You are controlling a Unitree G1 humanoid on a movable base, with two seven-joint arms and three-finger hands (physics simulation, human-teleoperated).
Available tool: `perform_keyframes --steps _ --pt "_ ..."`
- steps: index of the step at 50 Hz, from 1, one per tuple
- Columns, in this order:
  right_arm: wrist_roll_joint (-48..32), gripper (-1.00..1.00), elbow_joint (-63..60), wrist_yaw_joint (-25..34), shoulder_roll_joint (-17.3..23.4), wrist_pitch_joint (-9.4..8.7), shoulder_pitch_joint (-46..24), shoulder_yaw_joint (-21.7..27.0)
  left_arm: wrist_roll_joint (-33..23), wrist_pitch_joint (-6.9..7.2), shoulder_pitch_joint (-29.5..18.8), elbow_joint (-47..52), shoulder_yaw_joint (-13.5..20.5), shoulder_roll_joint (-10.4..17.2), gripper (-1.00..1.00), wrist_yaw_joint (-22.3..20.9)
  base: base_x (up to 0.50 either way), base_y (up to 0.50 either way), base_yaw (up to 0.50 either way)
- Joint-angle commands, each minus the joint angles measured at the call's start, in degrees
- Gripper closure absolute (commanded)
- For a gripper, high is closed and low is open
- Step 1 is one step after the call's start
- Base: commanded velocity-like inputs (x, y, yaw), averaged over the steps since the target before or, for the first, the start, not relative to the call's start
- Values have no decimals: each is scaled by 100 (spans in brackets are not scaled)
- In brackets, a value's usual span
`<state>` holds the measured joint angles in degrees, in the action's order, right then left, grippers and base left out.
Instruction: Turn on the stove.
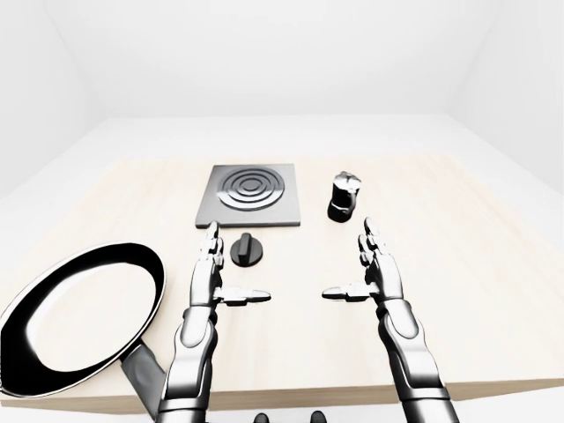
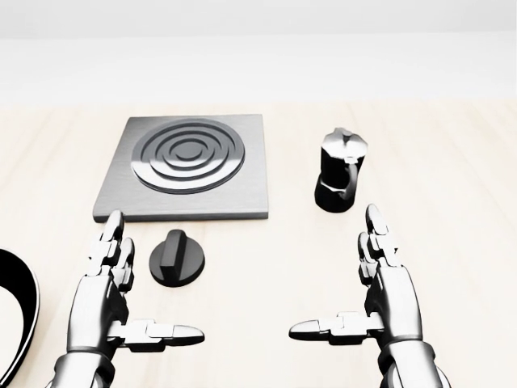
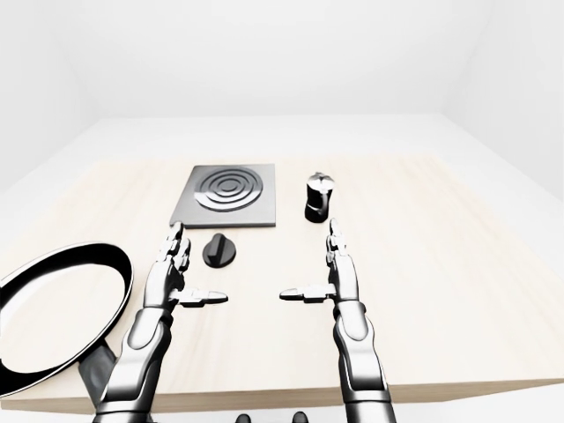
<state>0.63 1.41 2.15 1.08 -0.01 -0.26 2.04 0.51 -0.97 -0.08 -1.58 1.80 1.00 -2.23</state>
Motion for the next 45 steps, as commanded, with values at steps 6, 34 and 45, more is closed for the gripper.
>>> perform_keyframes --steps 6,34,45 --pt "11 -100 -193 0 6 -194 -1 -3 -24 -39 -5 -61 -9 0 -100 -8 30 0 0" --pt "18 -100 67 11 2 42 -22 9 -210 -21 -263 -684 -17 17 -100 133 6 0 0" --pt "27 -100 -5 3 2 -44 -23 8 -348 -103 -593 -1273 -6 55 -100 215 0 0 0"
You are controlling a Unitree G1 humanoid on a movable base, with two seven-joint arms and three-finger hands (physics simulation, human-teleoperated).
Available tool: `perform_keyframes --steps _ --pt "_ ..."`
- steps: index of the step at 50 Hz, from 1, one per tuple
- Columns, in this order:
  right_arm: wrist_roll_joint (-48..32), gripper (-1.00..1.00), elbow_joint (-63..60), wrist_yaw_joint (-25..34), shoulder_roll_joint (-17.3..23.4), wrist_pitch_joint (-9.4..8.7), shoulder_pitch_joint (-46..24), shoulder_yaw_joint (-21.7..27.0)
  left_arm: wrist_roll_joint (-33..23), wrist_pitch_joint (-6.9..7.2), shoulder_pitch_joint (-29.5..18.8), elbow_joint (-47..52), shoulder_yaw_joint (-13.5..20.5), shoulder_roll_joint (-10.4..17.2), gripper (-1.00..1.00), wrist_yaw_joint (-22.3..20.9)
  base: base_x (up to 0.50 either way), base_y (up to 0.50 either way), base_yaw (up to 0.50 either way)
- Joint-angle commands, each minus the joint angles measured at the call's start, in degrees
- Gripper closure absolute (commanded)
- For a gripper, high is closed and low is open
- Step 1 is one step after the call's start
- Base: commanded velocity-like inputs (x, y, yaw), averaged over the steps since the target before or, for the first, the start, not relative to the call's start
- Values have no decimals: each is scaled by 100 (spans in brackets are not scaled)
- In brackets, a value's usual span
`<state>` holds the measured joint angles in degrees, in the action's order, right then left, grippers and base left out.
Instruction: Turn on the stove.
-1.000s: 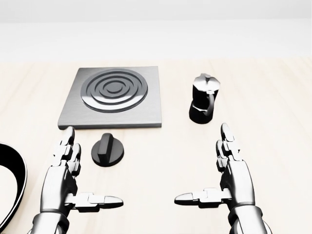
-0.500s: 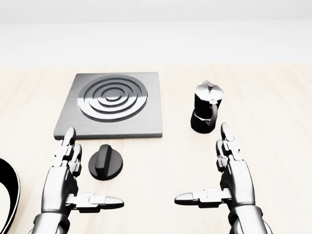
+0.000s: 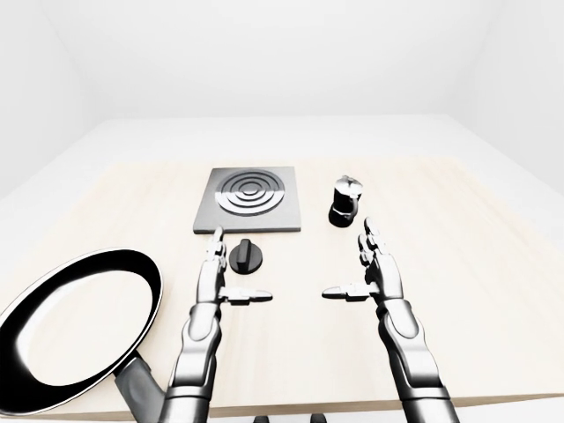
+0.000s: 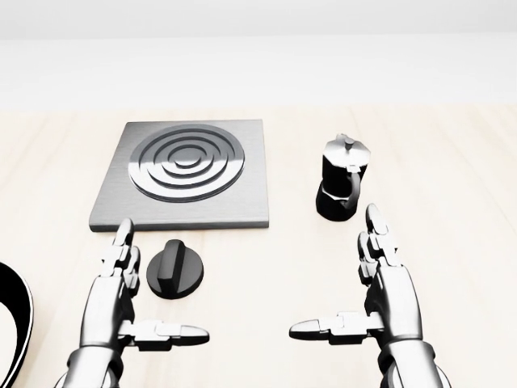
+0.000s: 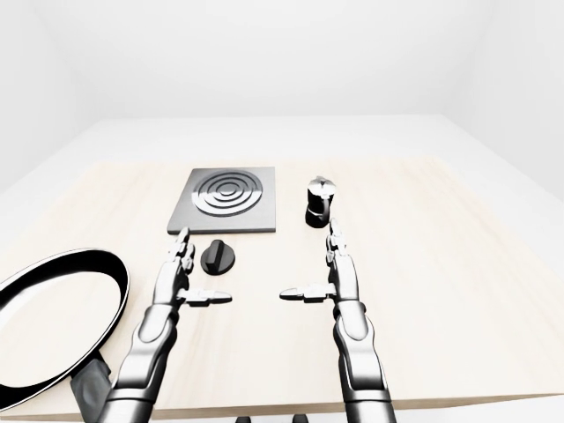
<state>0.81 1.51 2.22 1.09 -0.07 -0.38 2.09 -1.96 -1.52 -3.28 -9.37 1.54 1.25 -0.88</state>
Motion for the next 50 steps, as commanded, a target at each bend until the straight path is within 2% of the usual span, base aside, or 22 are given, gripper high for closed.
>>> perform_keyframes --steps 1,14,19,21,22,23,24,29,32,38,43,47,50 --pt "11 -100 8 -1 2 -18 -14 6 -107 -89 -322 -597 27 37 -100 89 0 0 0" --pt "14 -100 6 10 4 -6 -4 4 -193 -171 -421 -888 -11 49 -100 87 0 0 0" --pt "13 -100 -12 13 3 -19 3 1 -208 -78 -383 -782 -21 43 -100 63 0 0 0" --pt "11 -100 13 14 2 1 -3 1 -222 -143 -401 -895 -24 43 -100 56 0 0 0" --pt "11 -100 16 13 2 -1 -8 1 -230 -132 -395 -882 -31 39 -100 54 0 0 0" --pt "21 -100 -159 11 11 -180 -13 3 -237 -140 -404 -904 -33 40 -100 49 0 0 0" --pt "21 -100 -173 12 11 -194 -12 4 -239 -143 -404 -911 -34 39 -100 45 0 0 0" --pt "16 -100 -176 15 9 -196 -12 6 -250 -66 -378 -830 -43 37 -100 22 0 0 0" --pt "17 -100 -176 16 7 -197 -11 8 -267 -140 -388 -926 -49 35 -100 16 0 0 0" --pt "15 -100 -177 16 6 -197 -11 8 -293 -148 -353 -914 -74 23 -100 -7 0 0 0" --pt "16 -100 -176 17 6 -197 -11 9 -323 -84 -297 -800 -100 12 -100 -28 0 0 0" --pt "16 -100 -176 16 5 -196 -12 9 -346 -122 -282 -840 -112 7 -100 -44 0 0 0" --pt "15 -100 -177 17 6 -198 -11 8 -370 -93 -240 -775 -131 0 -100 -60 0 0 0"
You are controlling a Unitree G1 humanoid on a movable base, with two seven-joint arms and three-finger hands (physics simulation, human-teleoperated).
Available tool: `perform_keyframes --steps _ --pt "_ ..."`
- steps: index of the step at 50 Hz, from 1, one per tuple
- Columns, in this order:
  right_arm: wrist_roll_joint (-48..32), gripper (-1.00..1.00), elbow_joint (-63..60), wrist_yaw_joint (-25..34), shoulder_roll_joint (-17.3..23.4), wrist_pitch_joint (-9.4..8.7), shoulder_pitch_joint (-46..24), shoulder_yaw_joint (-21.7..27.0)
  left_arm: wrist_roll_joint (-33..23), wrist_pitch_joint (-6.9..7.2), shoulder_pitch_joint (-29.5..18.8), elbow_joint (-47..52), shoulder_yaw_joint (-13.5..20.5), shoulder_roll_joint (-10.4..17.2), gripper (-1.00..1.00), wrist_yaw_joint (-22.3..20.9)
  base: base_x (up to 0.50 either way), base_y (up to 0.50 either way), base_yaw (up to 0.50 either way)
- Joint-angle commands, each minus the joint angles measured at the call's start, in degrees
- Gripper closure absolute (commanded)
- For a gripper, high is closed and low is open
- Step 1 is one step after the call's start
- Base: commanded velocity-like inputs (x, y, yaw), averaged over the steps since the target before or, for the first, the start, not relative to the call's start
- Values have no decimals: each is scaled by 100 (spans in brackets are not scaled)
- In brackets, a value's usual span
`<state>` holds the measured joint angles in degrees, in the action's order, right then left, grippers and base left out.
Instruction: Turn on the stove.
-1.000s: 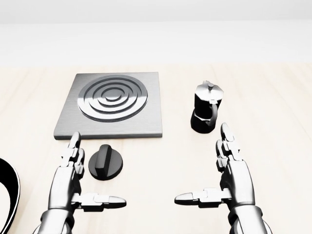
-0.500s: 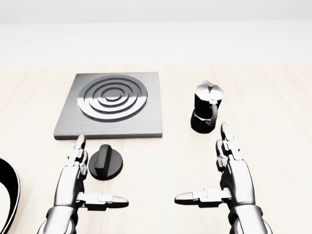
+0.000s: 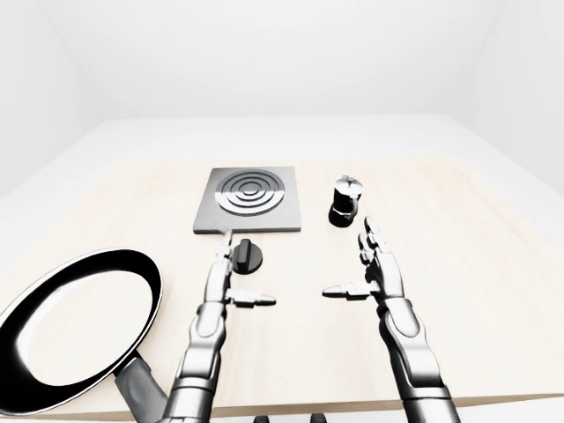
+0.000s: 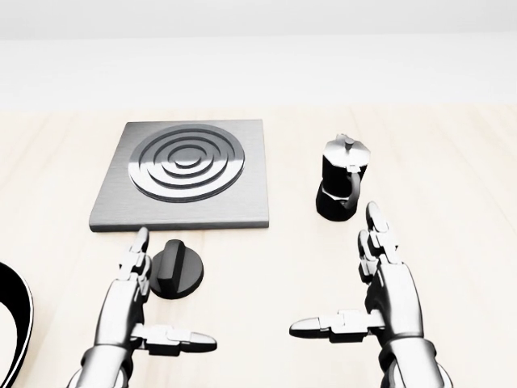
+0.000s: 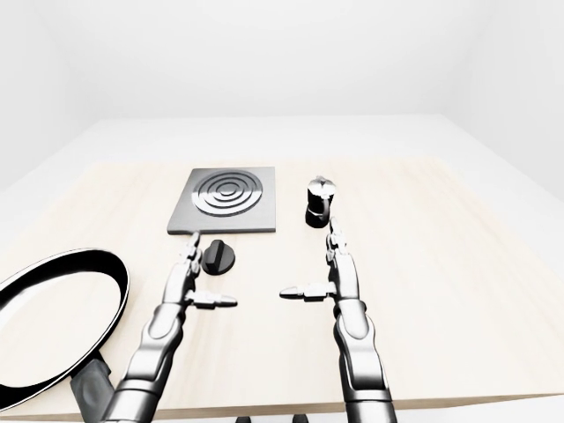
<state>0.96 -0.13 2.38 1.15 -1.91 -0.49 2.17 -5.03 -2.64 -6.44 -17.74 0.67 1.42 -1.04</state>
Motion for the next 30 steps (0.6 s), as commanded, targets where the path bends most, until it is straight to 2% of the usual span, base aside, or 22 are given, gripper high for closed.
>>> perform_keyframes --steps 1,4,8,11,20,30 --pt "-1 -100 -13 0 0 -14 0 1 -69 11 83 61 -48 -18 -100 -48 0 0 0" --pt "-2 -100 -11 1 0 -10 -1 1 -89 -6 101 50 -59 -23 -100 -59 0 0 0" --pt "-1 -100 -13 1 0 -14 0 1 -121 45 139 123 -82 -33 -100 -80 0 0 0" --pt "1 -100 -12 1 -1 -12 -1 1 -138 10 154 98 -94 -40 -100 -90 0 0 0" --pt "1 -100 -13 -1 -1 -14 0 1 -272 119 342 378 -227 -97 -100 -133 0 0 0" --pt "-2 -100 -12 1 0 -12 -1 0 -468 76 469 453 -389 -147 -100 -192 0 0 0"
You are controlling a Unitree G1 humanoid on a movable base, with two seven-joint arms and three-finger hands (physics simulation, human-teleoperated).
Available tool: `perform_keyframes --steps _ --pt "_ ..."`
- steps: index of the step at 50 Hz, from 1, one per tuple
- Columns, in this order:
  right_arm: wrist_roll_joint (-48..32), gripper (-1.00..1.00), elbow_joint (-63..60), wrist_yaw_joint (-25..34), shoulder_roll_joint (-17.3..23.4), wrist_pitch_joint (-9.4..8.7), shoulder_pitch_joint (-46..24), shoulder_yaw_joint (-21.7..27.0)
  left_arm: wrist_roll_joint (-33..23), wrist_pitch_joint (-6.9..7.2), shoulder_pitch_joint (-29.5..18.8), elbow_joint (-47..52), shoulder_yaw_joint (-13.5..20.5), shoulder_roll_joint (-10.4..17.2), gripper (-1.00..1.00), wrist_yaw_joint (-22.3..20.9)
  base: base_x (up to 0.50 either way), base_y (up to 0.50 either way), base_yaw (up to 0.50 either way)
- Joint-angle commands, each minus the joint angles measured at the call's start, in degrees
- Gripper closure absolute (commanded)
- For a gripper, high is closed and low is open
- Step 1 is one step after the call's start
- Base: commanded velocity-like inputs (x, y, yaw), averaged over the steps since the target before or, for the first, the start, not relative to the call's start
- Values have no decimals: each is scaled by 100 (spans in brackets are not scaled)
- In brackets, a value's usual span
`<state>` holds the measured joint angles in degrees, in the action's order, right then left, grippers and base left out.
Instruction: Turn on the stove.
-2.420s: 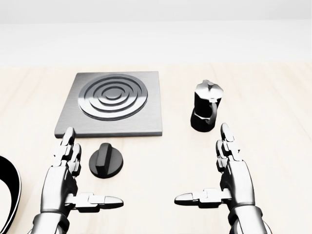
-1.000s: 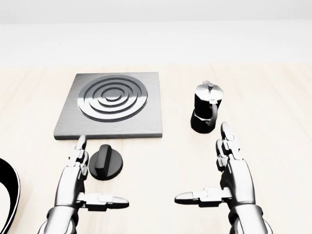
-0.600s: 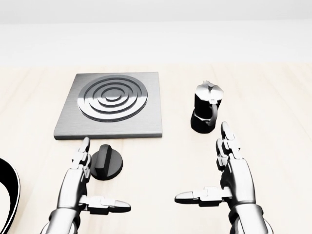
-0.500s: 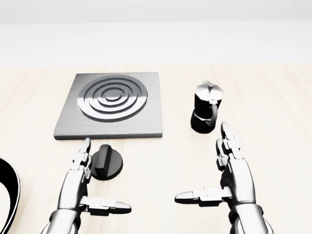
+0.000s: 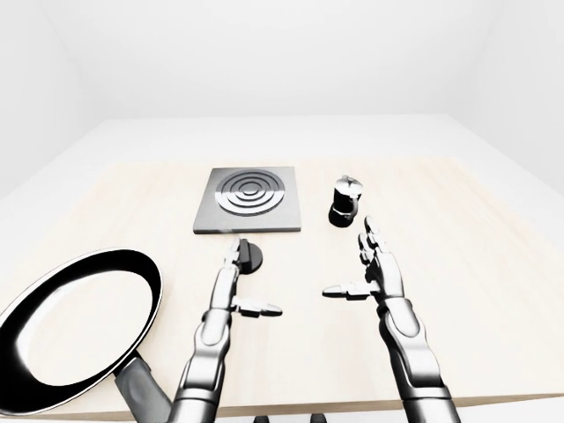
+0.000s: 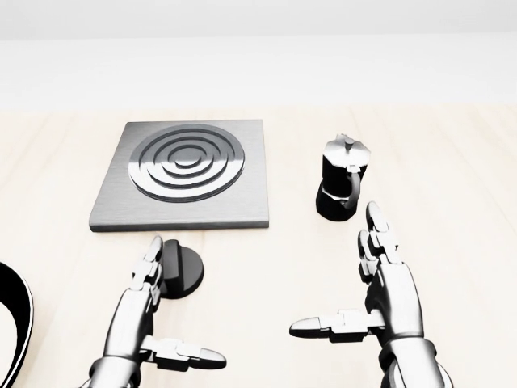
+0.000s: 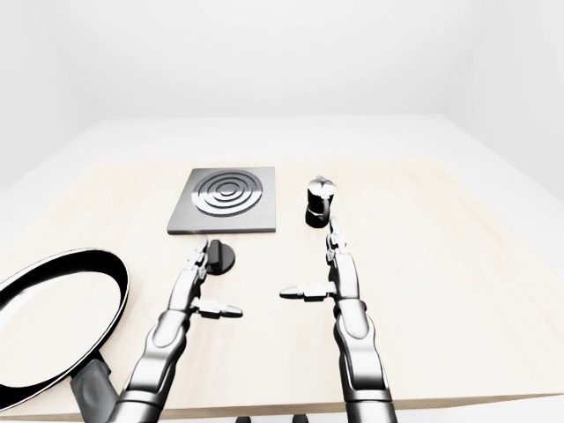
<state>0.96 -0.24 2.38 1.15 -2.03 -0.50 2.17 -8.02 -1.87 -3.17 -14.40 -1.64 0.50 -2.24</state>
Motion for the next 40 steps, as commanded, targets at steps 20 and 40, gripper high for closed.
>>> perform_keyframes --steps 20,40 --pt "0 -100 -1 2 0 -2 0 0 -558 -313 779 1143 -899 -136 -100 -542 0 0 0" --pt "0 -100 0 2 0 1 0 0 1120 -305 1442 5995 537 -94 -100 61 0 0 0"
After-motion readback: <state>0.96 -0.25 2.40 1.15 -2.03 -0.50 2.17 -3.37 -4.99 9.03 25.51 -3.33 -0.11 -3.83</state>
